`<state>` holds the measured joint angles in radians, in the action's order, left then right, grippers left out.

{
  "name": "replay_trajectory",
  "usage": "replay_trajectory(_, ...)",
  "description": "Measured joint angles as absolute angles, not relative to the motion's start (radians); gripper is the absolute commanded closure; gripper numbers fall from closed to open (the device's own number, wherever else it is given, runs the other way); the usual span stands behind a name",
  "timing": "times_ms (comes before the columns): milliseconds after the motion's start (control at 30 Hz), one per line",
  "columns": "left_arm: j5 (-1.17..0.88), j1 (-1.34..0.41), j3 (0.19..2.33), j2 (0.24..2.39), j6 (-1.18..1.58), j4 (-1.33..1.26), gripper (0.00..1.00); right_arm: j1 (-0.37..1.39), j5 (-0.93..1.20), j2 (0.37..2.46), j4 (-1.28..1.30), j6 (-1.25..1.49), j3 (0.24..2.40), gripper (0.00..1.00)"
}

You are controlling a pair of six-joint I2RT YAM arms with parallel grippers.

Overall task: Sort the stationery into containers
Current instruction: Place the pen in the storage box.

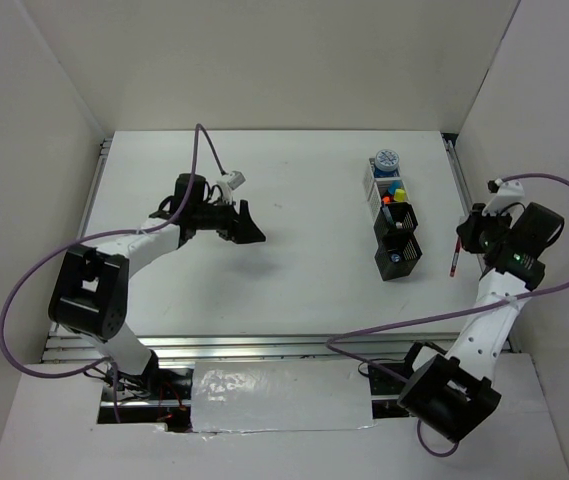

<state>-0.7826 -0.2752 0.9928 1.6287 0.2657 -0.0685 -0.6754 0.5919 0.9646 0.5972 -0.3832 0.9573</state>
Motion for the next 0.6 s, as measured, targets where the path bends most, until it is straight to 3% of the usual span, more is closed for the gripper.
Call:
replay_trajectory(300,-0.781,-0.256,0.991,1.607,0.261,-0.045,0.23,-0.464,0.630,0.937,0.504,-0.310,1.018,1.00)
replay_trajectory(600,-0.778,-0.230,0.978,1.583,0.263,-0.046,0.23,-0.315,0.503,1.056,0.212,-0.164,1.053,1.00)
